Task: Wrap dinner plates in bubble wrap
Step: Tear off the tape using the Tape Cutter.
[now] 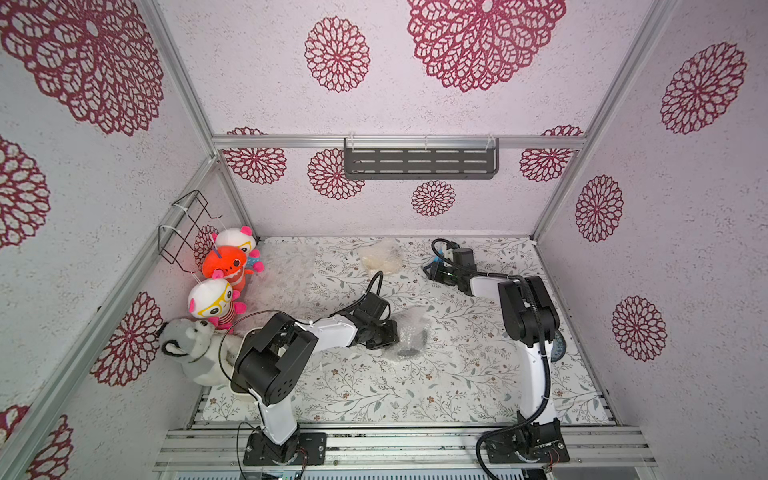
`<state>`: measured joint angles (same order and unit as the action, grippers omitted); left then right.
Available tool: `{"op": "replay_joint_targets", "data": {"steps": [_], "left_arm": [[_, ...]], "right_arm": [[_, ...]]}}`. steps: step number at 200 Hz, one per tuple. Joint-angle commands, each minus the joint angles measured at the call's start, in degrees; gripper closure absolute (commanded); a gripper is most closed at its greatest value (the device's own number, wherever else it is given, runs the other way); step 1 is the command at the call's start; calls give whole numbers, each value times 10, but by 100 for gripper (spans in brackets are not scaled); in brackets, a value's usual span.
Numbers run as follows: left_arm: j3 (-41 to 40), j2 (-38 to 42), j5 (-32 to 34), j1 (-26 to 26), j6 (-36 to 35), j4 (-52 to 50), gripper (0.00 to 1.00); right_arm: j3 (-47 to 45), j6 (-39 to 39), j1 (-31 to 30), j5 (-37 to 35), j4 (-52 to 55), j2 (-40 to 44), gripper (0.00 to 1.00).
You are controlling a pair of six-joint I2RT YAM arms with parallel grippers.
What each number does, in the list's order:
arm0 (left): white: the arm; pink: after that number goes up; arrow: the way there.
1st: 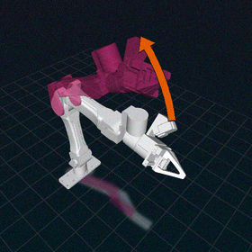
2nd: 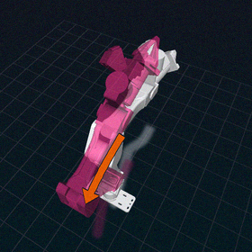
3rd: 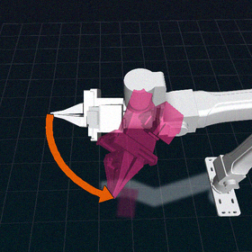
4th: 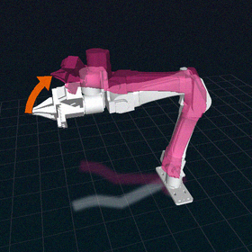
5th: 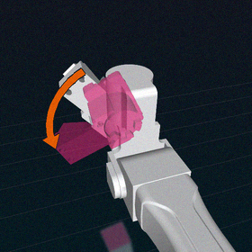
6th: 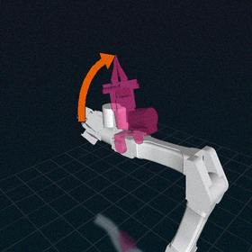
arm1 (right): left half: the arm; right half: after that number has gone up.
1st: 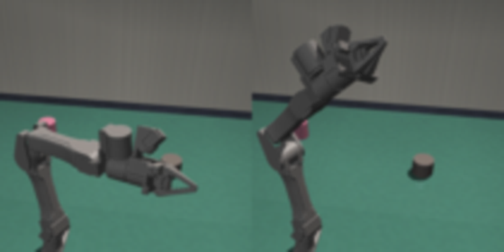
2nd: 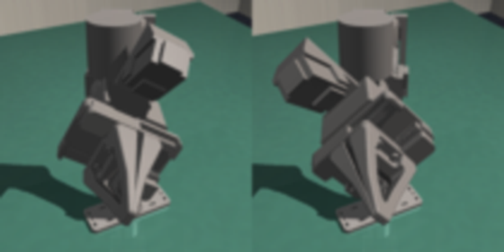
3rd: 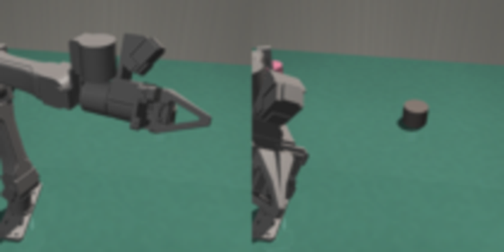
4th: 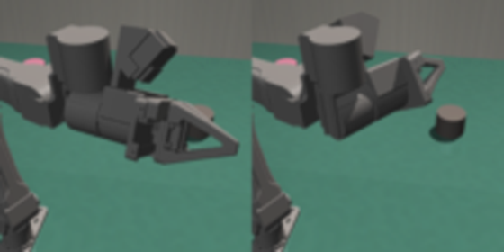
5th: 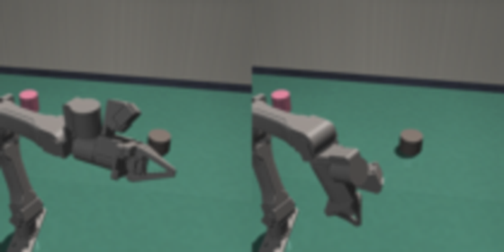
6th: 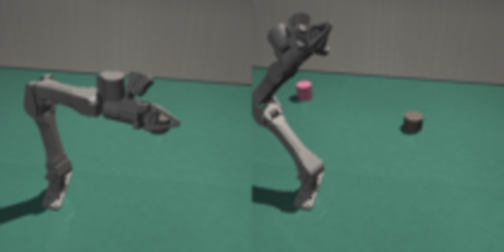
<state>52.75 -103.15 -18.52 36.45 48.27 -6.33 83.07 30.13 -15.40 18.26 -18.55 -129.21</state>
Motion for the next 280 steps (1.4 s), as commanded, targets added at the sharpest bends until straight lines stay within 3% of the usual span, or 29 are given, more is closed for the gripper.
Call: {"op": "replay_joint_targets", "data": {"steps": [1, 94, 148, 198, 226, 247, 280], "left_arm": [[-4, -12, 19, -7, 1, -31, 100], [-5, -11, 19, -7, 1, -29, 100], [-6, -9, 19, -7, 0, -29, 100], [-5, -7, 19, -7, -1, -30, 100], [-4, -6, 21, -8, -3, -34, 100], [-5, 0, 23, -8, -4, -38, 100], [-5, 8, 30, -6, -7, -35, 100]], "right_arm": [[-7, 31, 4, -24, -89, 3, 52], [-36, 76, 5, -32, -146, 3, 75], [-34, 116, 5, -38, -117, -6, 100], [-16, 242, 10, -47, 0, -32, 100], [-31, 298, 14, -32, -13, -39, 100], [-56, 261, 14, -18, -53, 0, 100], [-152, 103, 18, -5, -66, 160, 100]]}}
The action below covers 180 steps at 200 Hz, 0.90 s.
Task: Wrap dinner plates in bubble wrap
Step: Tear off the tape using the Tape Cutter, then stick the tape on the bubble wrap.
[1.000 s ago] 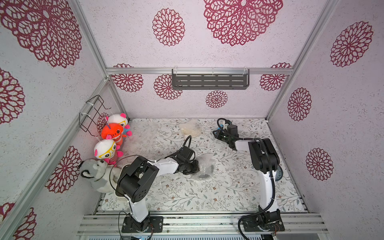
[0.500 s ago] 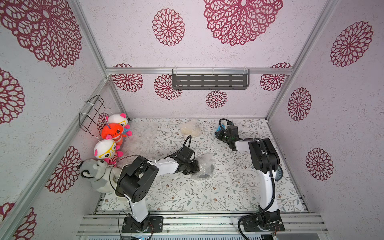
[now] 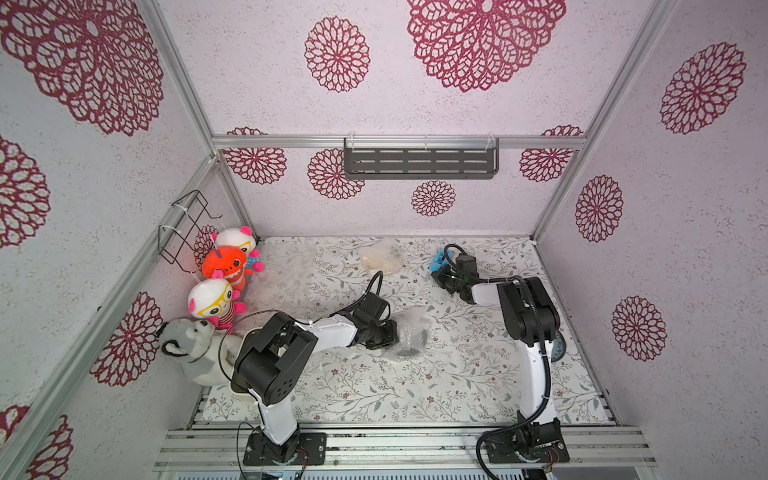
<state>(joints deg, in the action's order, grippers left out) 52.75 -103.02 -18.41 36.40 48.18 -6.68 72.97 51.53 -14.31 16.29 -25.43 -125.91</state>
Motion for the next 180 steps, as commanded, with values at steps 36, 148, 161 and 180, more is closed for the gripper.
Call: {"op": "replay_joint_targets", "data": {"steps": [36, 148, 161, 180], "left_arm": [[-11, 16, 26, -6, -15, 9, 100], [-32, 32, 26, 9, -34, 67, 100], [-38, 34, 21, 10, -32, 81, 100], [-39, 36, 20, 13, -34, 84, 100]], "right_arm": [[-163, -269, 9, 81, 90, 326, 100], [-310, -367, -96, 323, 304, 574, 100], [-309, -362, -113, 311, 263, 543, 100], [-287, -345, -120, 328, 184, 472, 100]]}}
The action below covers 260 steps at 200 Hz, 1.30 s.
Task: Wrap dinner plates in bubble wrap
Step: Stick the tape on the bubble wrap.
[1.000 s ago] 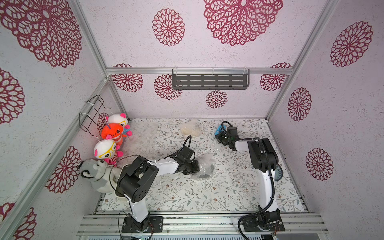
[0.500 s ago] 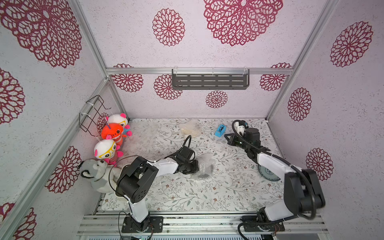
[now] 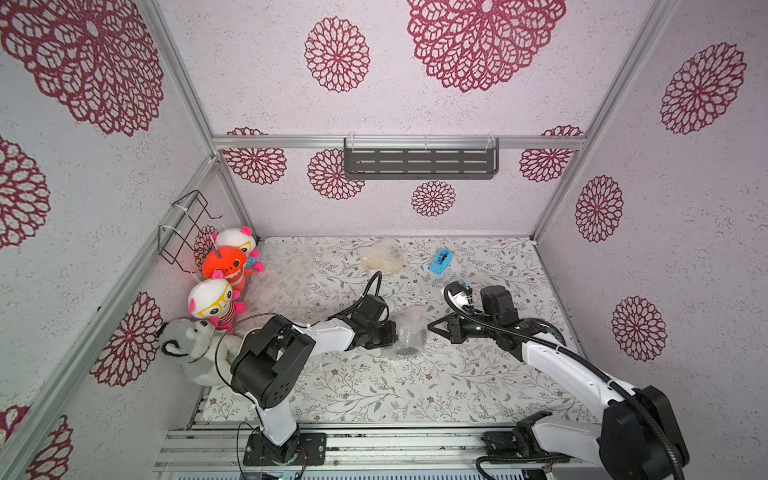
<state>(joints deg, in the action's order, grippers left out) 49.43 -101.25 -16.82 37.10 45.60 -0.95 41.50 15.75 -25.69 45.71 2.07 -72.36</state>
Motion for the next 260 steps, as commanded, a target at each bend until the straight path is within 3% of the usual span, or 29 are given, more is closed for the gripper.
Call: {"op": "replay_joint_targets", "data": {"steps": [1, 30, 82, 137, 167, 190, 221, 260], "left_arm": [[-6, 18, 4, 5, -8, 27, 100], [-12, 16, 4, 9, -11, 32, 100], [-40, 20, -2, 12, -4, 63, 100], [-62, 40, -32, 20, -7, 110, 99], [-51, 91, -21, 40, -29, 116, 91], [-16, 102, 39, 71, -60, 98, 88], [9, 35, 53, 82, -71, 123, 92], [-18, -21, 44, 90, -17, 206, 94]], "right_arm": [[30, 13, -7, 35, -93, -68, 100], [126, -41, -34, 64, -80, -211, 100], [247, -122, -36, -14, -20, -384, 100], [189, -114, -37, -113, -73, -391, 100], [184, -101, -37, -108, -80, -392, 100], [172, -73, -37, -100, -104, -391, 100], [175, -25, -35, -75, -118, -401, 100], [171, 85, -32, -20, -173, -431, 100]]}}
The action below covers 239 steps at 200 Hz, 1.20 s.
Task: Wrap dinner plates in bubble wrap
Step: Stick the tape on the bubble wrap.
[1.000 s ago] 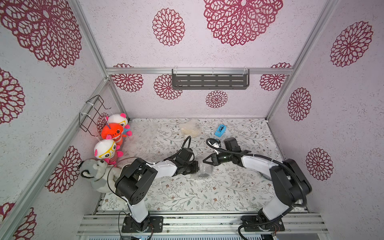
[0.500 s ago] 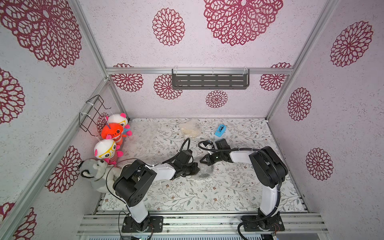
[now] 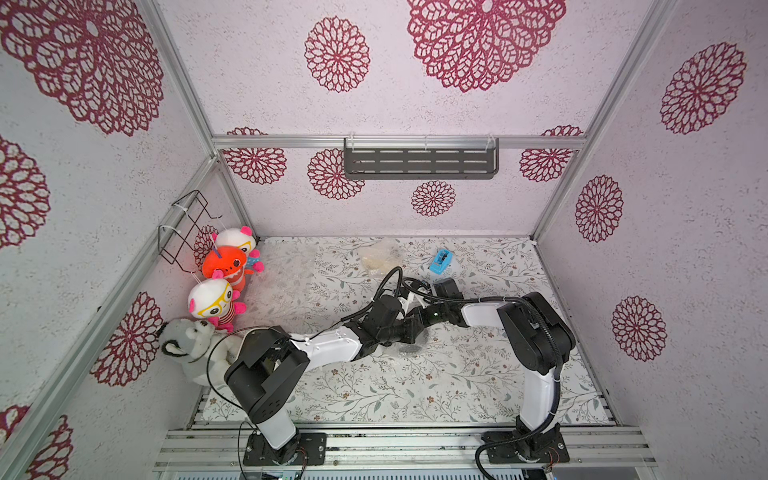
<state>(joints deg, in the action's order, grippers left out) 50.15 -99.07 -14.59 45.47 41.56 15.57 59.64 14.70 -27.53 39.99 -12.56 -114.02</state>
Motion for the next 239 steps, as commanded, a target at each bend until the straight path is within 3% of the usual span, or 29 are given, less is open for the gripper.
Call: {"op": "replay_joint_targets", "data": {"steps": [1, 36, 59, 94, 131, 167, 195, 215, 239], "left_arm": [[-26, -43, 23, 6, 25, 42, 94], [-79, -47, 28, 7, 63, 138, 97], [-138, 12, 71, 7, 76, 179, 90], [-58, -53, -4, 15, 81, 147, 95], [-36, -60, 81, 24, 91, 57, 97], [-48, -129, 51, -8, 188, 78, 100], [-103, -159, 49, -24, 236, 173, 100], [-105, -162, 43, -25, 233, 180, 100], [-107, -153, 44, -22, 224, 182, 100]], "right_arm": [[-11, 98, -14, 38, -30, -15, 100], [-18, 137, -14, 47, -64, -18, 100], [-20, 134, -14, 39, -60, -11, 100], [-35, 153, -15, 31, -76, -5, 100], [-45, 168, -15, 21, -82, 6, 100], [-32, 175, -13, 13, -80, 31, 100], [3, 141, -7, 5, -47, 43, 87], [23, 106, 10, -9, -39, 56, 71], [47, 50, 40, -45, -26, 66, 63]]}}
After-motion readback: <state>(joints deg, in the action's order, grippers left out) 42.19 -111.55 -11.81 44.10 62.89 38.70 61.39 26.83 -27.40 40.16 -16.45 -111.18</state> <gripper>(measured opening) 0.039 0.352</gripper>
